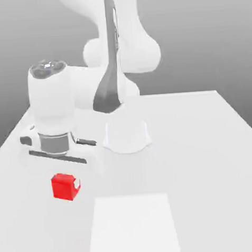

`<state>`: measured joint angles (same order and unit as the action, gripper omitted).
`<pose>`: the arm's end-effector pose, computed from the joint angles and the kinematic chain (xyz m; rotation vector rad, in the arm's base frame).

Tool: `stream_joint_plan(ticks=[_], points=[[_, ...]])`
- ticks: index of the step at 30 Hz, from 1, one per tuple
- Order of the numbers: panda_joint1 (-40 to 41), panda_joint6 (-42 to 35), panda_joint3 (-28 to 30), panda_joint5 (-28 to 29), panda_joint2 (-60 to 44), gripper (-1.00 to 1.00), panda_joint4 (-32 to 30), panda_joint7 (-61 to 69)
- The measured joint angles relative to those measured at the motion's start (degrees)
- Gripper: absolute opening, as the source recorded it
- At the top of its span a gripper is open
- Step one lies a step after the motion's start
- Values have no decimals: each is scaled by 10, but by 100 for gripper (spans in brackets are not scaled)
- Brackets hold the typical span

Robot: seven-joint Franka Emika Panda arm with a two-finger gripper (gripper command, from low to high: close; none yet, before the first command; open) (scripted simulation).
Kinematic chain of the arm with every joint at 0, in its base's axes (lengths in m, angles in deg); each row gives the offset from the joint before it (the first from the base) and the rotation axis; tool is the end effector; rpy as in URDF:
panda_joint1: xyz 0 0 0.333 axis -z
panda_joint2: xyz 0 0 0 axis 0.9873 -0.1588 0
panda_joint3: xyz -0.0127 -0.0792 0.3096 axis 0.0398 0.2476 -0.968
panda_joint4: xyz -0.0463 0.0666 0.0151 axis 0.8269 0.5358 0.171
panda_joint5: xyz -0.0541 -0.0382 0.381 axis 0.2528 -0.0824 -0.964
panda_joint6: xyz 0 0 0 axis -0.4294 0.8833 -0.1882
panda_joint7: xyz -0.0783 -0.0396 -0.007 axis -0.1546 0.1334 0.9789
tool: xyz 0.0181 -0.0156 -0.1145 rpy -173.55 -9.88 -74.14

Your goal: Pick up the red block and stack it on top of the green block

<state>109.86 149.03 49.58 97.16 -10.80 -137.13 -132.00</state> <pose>0.3105 -0.2128 0.2273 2.4050 -1.8950 0.0012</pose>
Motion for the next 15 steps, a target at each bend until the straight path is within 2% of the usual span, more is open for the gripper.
stream_joint_plan(ticks=[8, 15], points=[[179, -19, 118, 45, 75, -100, -49, -137], [344, -30, 210, 56, 135, -100, -90, -231]])
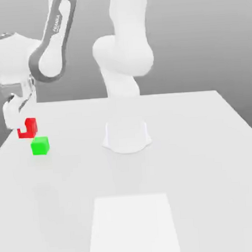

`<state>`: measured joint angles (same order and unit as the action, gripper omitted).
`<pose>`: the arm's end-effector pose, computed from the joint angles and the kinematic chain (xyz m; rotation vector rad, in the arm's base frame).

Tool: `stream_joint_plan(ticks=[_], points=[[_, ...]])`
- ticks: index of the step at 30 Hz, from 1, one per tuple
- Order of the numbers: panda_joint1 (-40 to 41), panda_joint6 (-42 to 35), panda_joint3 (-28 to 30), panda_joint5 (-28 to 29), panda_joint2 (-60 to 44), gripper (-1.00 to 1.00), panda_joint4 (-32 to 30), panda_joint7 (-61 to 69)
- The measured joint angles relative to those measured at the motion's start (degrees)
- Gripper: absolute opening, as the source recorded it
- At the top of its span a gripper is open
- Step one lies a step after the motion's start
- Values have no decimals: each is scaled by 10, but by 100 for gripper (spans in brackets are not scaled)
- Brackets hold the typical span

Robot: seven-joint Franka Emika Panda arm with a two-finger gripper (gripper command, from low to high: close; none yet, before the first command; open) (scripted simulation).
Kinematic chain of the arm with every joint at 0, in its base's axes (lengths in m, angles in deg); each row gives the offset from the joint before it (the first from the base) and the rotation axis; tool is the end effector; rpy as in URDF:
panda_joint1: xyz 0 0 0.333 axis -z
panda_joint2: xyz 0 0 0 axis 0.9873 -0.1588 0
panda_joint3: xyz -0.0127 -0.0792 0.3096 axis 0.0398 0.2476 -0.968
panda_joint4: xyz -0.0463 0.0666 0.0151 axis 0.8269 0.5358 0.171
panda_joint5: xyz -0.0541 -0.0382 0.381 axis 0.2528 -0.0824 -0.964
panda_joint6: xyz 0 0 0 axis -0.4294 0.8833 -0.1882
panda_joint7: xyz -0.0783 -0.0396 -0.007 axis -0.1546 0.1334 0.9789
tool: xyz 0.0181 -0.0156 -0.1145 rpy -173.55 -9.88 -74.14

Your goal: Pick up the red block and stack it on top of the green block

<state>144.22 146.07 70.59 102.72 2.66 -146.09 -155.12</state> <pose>0.0202 -0.3229 0.2452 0.8329 -3.0251 0.0032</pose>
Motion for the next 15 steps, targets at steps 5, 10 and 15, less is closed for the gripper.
stream_joint_plan(ticks=[5, 10, 15], points=[[-3, 20, 22, -27, -12, -100, -3, 9], [-25, 43, 37, -58, -35, -100, -3, 30], [-49, 65, 51, -90, -59, -100, -3, 51]])
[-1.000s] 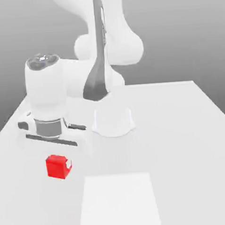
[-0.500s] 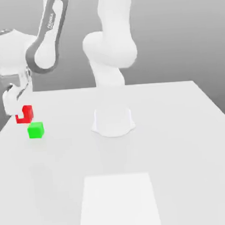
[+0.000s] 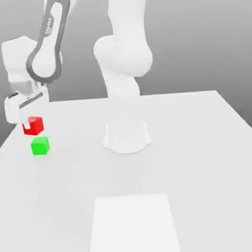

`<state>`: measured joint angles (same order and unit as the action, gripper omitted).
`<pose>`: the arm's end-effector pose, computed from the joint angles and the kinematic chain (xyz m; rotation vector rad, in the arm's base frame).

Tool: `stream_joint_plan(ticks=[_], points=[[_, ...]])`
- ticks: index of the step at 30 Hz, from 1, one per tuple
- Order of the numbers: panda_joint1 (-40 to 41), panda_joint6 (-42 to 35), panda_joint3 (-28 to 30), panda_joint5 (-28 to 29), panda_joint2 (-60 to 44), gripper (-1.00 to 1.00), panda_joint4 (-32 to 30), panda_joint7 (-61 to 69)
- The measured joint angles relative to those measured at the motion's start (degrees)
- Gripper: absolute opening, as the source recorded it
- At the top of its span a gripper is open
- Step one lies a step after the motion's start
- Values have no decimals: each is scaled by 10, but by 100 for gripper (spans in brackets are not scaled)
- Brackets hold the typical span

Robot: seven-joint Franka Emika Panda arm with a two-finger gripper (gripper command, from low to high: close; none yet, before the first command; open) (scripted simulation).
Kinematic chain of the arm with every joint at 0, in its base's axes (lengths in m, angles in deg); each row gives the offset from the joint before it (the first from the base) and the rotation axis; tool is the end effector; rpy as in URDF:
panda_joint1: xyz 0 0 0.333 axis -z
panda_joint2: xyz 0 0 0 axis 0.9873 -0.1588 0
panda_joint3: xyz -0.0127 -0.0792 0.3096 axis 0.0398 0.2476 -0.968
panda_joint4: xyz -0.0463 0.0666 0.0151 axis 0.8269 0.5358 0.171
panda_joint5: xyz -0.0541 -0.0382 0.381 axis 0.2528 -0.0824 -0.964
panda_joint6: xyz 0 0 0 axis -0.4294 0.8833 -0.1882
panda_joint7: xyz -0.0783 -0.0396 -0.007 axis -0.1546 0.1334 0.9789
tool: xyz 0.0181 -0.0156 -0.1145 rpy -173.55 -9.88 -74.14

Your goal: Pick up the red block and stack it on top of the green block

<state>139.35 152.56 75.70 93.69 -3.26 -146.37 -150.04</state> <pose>0.0143 -0.3247 0.2203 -0.7322 3.0018 -0.0114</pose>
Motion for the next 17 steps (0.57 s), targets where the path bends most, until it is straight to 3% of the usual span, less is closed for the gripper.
stream_joint_plan(ticks=[17], points=[[-62, 70, 31, -106, -86, -100, 1, 72]])
